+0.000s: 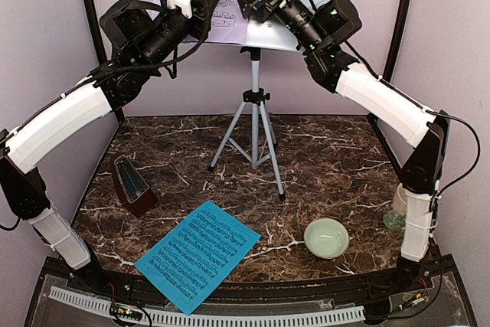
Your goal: Set up the instrument practice props
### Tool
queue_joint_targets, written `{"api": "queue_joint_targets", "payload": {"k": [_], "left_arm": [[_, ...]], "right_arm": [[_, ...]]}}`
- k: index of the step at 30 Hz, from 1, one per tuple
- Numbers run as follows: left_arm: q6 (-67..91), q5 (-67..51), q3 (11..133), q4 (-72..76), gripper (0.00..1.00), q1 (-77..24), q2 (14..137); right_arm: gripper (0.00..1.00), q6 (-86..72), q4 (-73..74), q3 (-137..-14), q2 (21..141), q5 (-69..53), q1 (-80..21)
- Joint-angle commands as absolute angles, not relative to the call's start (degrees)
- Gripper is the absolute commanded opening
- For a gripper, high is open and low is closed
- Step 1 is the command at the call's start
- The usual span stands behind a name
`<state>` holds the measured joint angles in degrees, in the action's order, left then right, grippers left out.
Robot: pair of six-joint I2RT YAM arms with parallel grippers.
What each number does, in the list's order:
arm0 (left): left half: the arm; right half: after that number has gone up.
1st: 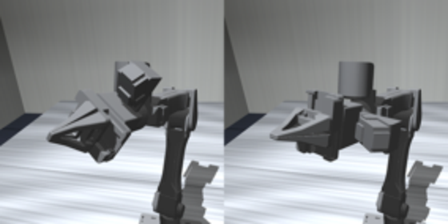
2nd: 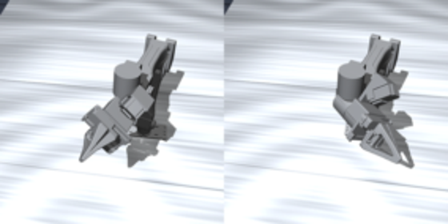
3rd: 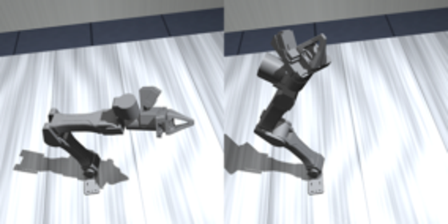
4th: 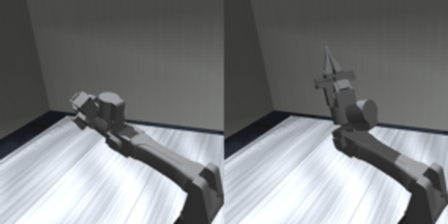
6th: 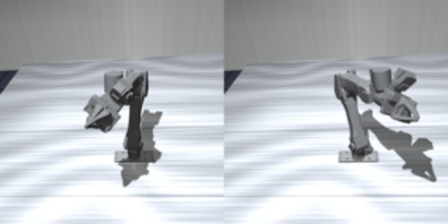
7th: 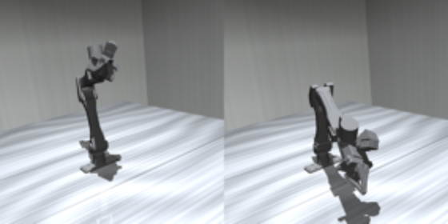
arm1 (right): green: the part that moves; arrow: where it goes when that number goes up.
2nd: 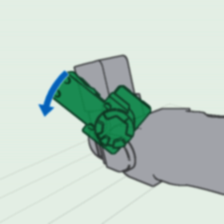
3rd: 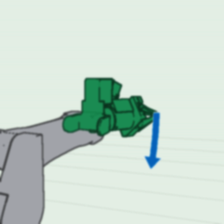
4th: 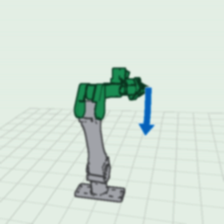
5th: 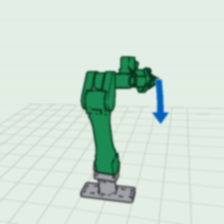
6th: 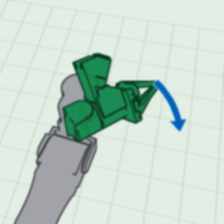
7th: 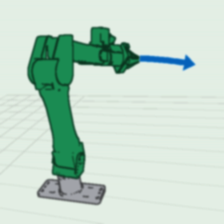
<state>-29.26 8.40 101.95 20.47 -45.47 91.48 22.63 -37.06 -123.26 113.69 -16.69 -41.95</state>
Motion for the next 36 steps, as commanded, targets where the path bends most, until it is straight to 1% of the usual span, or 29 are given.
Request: {"api": "queue_joint_targets", "payload": {"k": [1, 6, 8, 9, 12, 14, 18, 23, 29, 31, 36], "left_arm": [[-28.3, 8.5, 102.4, 21.3, 0.36, -45.5, 88.2], [-27.6, 7.6, 101.0, 21.7, 0.46, -45.6, 86.8], [-27.3, 7.0, 100.5, 21.6, 0.51, -45.7, 86.2], [-27.3, 6.9, 100.4, 21.4, 0.55, -45.8, 85.9], [-27.4, 6.9, 100.1, 20.2, 0.73, -46.3, 84.7], [-27.2, 6.9, 99.5, 18.9, 0.79, -46.7, 83.1], [-24.2, 8.2, 98.4, 14.2, 0.82, -46.9, 79.5], [-19.4, 8.9, 95.7, 5.5, 0.85, -46.8, 75.8], [-11.9, 7.8, 87.7, -1.0, 0.86, -46.9, 69.6], [-10.0, 7.1, 84.8, -4.2, 0.86, -46.8, 67.8], [-3.9, 6.0, 74.9, -11.1, 0.86, -46.9, 63.8]], "right_arm": [[1.00, 21.1, -38.3, -122.2, 111.1, -16.7, -41.9], [1.00, 21.5, -38.1, -121.5, 110.2, -16.8, -41.9], [1.00, 21.4, -38.1, -121.0, 109.8, -16.9, -41.9], [1.00, 21.4, -38.2, -120.6, 109.6, -16.9, -42.0], [1.00, 21.3, -38.1, -120.1, 108.8, -17.0, -42.1], [1.00, 21.3, -37.3, -119.8, 108.1, -16.9, -42.3], [1.00, 20.6, -34.2, -118.5, 105.5, -16.3, -43.0], [1.00, 19.3, -25.5, -116.8, 101.7, -15.0, -44.9], [1.00, 17.0, -17.7, -112.0, 95.2, -12.7, -47.7], [0.99, 14.6, -15.6, -108.8, 92.4, -12.1, -48.3], [0.96, 6.7, -15.5, -95.4, 84.5, -12.1, -49.7]]}}
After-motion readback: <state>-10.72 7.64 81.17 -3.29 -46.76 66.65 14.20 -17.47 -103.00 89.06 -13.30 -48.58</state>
